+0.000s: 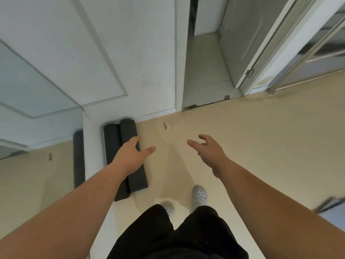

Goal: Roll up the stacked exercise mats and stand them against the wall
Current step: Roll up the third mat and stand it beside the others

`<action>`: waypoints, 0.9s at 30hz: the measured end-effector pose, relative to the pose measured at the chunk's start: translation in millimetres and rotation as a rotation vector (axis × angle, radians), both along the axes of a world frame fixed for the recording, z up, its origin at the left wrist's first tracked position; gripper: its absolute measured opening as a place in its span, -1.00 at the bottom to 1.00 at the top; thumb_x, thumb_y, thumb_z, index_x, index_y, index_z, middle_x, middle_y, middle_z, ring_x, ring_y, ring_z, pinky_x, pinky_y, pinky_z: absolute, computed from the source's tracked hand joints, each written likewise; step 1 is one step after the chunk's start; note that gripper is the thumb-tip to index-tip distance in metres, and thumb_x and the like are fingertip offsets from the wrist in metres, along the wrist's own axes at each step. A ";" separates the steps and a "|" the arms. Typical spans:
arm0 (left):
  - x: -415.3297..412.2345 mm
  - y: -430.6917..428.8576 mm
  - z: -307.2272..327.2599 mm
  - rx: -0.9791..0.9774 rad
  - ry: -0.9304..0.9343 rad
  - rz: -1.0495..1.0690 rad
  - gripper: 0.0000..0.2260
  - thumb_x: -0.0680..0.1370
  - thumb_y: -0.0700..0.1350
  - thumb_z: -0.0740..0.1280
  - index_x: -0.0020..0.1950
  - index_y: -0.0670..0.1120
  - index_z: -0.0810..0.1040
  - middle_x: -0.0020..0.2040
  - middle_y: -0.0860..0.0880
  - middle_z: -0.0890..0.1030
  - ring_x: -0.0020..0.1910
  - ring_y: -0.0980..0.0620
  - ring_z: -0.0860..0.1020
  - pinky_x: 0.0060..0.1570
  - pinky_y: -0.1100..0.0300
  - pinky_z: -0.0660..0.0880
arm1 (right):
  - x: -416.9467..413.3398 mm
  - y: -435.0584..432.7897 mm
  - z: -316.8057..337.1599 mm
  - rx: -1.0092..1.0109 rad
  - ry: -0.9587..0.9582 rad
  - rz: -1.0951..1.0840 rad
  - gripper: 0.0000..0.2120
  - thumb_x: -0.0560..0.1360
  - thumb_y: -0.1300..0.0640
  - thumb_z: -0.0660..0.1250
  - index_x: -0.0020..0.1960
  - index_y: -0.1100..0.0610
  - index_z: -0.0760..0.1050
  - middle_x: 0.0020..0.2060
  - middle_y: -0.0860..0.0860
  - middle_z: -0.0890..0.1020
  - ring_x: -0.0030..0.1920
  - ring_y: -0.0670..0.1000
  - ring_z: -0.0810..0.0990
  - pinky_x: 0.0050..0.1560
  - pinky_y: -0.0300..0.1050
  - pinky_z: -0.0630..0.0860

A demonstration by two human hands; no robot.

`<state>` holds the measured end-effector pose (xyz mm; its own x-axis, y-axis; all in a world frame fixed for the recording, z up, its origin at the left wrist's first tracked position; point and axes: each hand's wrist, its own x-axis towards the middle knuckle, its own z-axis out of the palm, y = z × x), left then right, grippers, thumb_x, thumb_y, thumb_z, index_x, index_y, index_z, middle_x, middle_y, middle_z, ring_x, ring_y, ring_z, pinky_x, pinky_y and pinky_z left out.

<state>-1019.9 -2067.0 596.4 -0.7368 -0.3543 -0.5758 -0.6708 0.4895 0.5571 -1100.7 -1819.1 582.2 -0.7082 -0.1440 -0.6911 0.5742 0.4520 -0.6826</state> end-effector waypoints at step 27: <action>267.5 672.4 18.3 -0.168 0.058 -1.504 -0.21 0.44 0.33 0.46 0.57 0.05 0.30 0.53 -0.12 0.38 0.45 -0.15 0.42 0.38 -0.01 0.40 | 649.1 549.7 55.7 0.429 -0.041 -1.046 -0.18 0.50 -0.26 0.47 0.63 -0.05 0.22 0.49 0.09 0.43 0.39 0.12 0.51 0.27 0.01 0.46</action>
<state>-752.4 -1394.6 614.7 -0.4822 0.6698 -0.5647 0.5168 0.7380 0.4340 -451.5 -1269.4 637.9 -0.3173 0.7610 -0.5658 0.8262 -0.0710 -0.5589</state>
